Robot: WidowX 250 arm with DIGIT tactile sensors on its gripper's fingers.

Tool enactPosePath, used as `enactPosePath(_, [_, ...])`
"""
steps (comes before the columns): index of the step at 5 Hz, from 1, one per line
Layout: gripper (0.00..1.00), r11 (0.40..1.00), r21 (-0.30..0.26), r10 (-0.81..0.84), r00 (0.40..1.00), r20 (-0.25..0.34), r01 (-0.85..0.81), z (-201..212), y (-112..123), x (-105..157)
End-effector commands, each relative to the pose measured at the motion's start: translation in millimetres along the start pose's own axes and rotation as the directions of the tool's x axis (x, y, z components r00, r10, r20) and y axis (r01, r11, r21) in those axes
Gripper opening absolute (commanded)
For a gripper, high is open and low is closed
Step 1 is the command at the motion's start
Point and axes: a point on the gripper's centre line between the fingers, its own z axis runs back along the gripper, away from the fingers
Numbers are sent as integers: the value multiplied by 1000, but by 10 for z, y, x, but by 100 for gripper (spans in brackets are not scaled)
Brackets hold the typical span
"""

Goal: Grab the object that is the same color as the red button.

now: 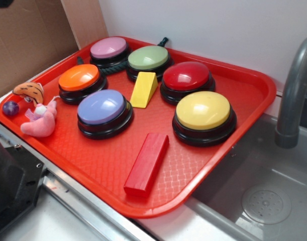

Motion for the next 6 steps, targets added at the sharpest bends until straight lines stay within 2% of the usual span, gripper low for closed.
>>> enactPosePath(1, [100,1000,0,0,1000,0,0,0,0,0])
enactPosePath(3, [100,995,-29,94,995,-15,-94,-373,-303,114])
enactPosePath(5, [100,946,-39,322,946,29,-321,-1144,-684,263])
enactPosePath(6, [100,925,-19,380,924,48,-379,-1396,-766,343])
